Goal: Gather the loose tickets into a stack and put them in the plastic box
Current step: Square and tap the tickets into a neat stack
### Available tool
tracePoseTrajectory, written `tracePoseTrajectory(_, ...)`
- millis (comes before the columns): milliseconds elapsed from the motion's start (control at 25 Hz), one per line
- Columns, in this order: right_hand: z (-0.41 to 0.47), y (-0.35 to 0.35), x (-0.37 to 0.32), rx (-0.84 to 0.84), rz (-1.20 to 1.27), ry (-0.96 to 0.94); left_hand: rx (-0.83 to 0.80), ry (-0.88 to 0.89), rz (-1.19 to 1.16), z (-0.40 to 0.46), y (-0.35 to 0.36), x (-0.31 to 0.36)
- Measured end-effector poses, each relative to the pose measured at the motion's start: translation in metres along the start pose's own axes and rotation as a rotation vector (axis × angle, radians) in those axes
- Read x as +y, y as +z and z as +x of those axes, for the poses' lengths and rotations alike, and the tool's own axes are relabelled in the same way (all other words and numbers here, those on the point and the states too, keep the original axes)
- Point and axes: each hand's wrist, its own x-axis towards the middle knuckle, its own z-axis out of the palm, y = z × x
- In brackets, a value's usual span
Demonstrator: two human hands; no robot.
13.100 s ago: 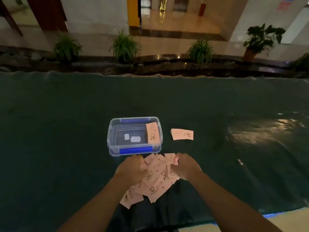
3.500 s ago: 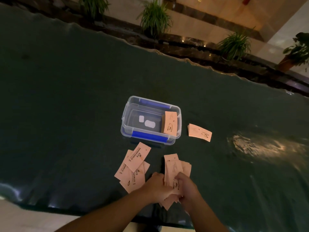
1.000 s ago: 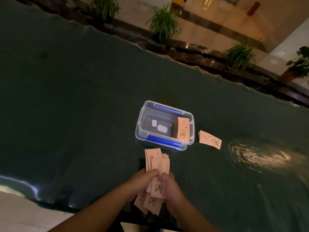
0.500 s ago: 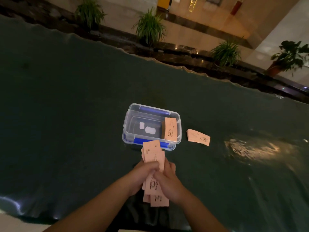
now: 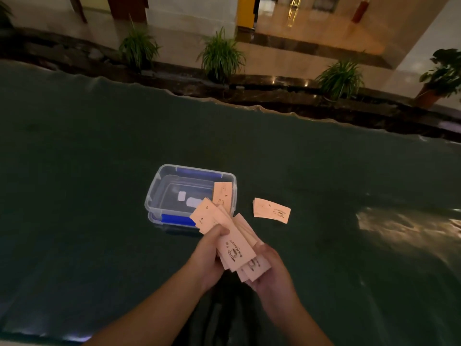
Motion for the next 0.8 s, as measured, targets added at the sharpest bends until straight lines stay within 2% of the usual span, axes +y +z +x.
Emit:
tracePoseTrajectory(80,0.001,-0.019,-0.003,-0.004,0.171,-0.015,0.004,0.022,-0.018,0.004,0.029,-0.017)
tracePoseTrajectory(200,0.003,-0.030,-0.012,0.007,0.193,-0.115,-0.016,0.048,-0.028,0.008,0.053,-0.033)
tracePoseTrajectory(440,0.029,-0.084,-0.060,0.035,0.066,-0.186,-0.010,0.050,-0.023,0.027,0.100,-0.072)
tracePoseTrajectory(560,0.051,-0.105,-0.082,0.001,-0.089,-0.143,0.074,-0.019,-0.020,0.043,0.110,-0.079)
tracePoseTrajectory(680,0.079,-0.113,-0.103,0.048,-0.188,-0.064,0.179,-0.117,0.004,0.067,0.112,-0.074)
tracePoseTrajectory(800,0.107,-0.112,-0.115,0.087,-0.236,0.002,0.196,-0.176,0.011,0.091,0.116,-0.060)
